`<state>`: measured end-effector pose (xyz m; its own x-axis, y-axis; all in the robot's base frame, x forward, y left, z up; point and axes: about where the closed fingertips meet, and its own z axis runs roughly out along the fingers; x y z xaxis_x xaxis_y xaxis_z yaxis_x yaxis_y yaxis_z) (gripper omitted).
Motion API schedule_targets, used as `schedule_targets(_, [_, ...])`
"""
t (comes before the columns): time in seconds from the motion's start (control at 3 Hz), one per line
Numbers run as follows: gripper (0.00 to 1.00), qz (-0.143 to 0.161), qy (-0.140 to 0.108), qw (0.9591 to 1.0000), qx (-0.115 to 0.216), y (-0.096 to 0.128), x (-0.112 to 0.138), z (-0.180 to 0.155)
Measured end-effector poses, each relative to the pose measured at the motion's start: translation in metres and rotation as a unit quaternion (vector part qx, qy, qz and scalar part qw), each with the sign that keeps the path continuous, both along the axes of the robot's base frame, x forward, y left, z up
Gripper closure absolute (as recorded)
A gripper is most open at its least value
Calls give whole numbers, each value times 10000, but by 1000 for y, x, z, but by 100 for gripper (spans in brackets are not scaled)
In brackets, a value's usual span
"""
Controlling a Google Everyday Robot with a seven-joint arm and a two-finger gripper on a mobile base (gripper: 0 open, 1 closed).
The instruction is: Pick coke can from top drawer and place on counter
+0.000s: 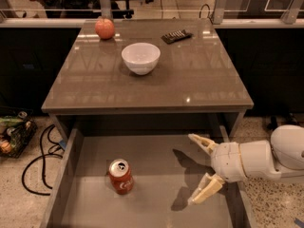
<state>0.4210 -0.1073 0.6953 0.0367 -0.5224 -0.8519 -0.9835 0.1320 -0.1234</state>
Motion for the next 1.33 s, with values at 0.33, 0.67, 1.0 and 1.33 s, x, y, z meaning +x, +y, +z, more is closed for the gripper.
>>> schedule_targets(0.33, [0, -124, 449, 9987, 223, 25, -4, -22])
schedule_targets(0.67, [0, -124, 450, 9987, 223, 25, -4, -23])
schedule_targets(1.0, [0, -38, 493, 9983, 308, 44, 4, -26])
schedule_targets(1.33, [0, 70, 552, 9975, 425, 76, 15, -31])
